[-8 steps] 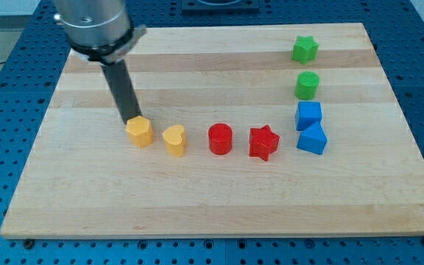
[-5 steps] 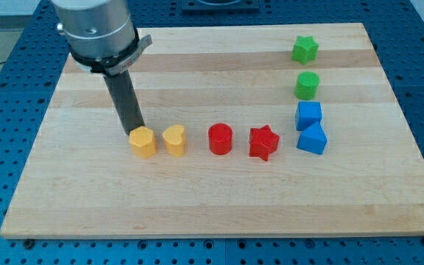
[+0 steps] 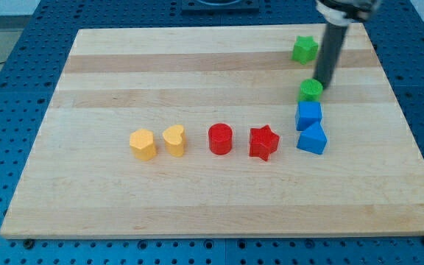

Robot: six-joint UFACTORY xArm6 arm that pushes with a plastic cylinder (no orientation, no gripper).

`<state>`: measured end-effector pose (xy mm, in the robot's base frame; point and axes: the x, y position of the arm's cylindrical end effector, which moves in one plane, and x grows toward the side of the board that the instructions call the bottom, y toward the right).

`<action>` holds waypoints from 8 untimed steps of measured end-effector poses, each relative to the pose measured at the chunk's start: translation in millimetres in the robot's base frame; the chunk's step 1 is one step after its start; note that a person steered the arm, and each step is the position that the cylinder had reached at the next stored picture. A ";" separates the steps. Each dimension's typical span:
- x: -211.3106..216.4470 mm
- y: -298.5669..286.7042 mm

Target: Push the green circle towards the left side of the green star

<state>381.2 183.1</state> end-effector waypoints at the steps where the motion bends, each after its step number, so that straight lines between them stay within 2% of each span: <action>1: 15.6 -8.6; 2: 35.3 13.3; 3: 28.3 -33.4; 4: 1.6 -90.1; 6: 27.5 -124.4; 7: -6.4 -180.6; 8: -36.9 -185.8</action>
